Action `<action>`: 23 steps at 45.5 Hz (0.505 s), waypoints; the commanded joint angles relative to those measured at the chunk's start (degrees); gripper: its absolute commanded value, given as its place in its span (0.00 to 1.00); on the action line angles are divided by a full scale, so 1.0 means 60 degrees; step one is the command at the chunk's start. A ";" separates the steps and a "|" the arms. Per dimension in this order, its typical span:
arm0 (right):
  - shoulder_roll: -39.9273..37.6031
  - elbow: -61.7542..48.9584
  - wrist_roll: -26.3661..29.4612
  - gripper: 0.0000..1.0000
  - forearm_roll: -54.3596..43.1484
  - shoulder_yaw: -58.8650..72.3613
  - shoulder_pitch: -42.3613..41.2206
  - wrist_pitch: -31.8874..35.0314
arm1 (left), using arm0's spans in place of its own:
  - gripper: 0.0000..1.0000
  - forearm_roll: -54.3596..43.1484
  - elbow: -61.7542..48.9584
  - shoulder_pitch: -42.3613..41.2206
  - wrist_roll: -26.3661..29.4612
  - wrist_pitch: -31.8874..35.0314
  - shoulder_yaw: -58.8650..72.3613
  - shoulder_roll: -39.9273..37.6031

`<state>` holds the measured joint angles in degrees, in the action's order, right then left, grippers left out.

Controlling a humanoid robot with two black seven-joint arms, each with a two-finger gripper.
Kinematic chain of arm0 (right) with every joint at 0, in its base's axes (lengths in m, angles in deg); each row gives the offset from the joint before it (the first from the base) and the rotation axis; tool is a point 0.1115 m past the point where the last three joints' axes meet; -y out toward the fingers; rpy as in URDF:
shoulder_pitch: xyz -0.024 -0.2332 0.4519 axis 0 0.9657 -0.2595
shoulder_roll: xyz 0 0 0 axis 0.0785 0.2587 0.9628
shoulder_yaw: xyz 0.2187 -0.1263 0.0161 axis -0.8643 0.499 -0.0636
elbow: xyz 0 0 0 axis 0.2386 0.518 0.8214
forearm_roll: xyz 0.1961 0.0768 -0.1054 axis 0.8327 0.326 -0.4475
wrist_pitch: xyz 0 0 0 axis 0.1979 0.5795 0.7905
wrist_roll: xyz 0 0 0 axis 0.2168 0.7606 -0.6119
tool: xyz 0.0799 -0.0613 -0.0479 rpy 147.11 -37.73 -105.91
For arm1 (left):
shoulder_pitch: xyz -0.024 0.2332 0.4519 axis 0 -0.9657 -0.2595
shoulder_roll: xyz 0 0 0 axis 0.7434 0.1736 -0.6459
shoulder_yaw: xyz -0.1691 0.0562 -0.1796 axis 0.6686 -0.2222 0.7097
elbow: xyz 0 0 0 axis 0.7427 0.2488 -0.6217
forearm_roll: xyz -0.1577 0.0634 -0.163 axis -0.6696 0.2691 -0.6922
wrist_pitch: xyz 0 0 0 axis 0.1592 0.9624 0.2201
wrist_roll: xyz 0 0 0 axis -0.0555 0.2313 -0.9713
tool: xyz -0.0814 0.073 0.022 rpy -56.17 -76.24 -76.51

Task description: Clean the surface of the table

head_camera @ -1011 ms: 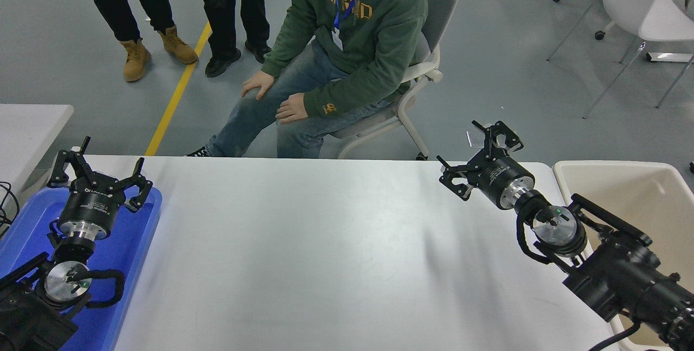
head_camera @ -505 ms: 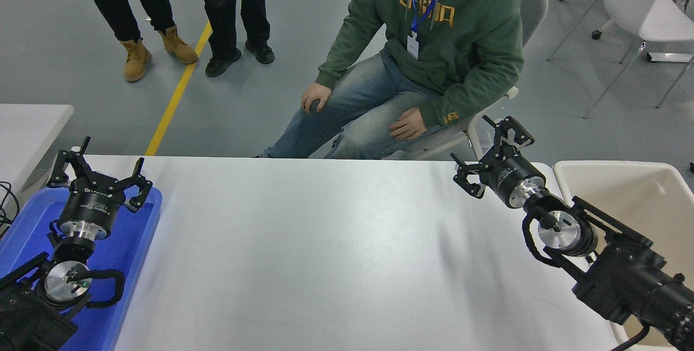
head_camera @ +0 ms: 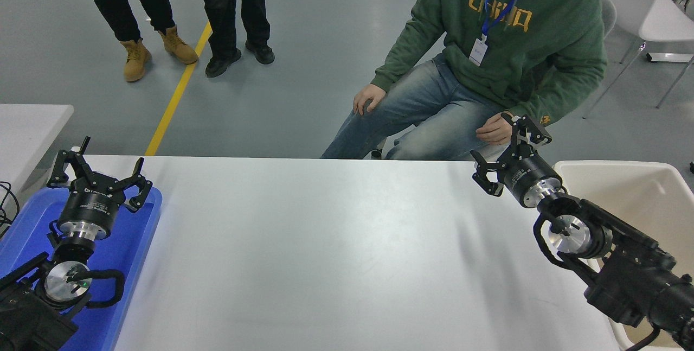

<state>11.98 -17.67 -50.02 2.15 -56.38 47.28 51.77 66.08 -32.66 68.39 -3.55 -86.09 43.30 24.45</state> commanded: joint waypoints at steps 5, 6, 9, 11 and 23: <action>-0.0002 -0.0379 -0.0052 1.00 -0.0063 0.0022 0.0114 0.0023 | 1.00 0.0000 0.0000 0.0008 0.0000 -0.0003 -0.0002 0.0000; -0.0002 -0.0408 -0.0081 1.00 -0.0063 0.0022 0.0115 0.0023 | 1.00 0.0000 0.0000 -0.0006 0.0000 0.0012 -0.0002 0.0000; -0.0016 -0.0452 -0.0242 1.00 -0.0063 0.0022 0.0115 0.0023 | 1.00 0.0000 0.0000 0.0008 0.0000 -0.0003 -0.0002 0.0000; -0.0002 -0.0525 -0.0301 1.00 -0.0063 0.0022 0.0129 0.0037 | 1.00 0.0000 0.0000 -0.0007 0.0000 -0.0003 0.0012 0.0000; 0.0013 -0.0569 -0.0360 1.00 -0.0063 0.0051 0.0129 0.0037 | 1.00 0.0000 0.0000 -0.0007 0.0000 -0.0003 -0.0002 0.0000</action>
<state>12.00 -20.51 -51.63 1.81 -56.21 47.94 51.95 66.08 -32.66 68.39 -3.55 -86.09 43.31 24.45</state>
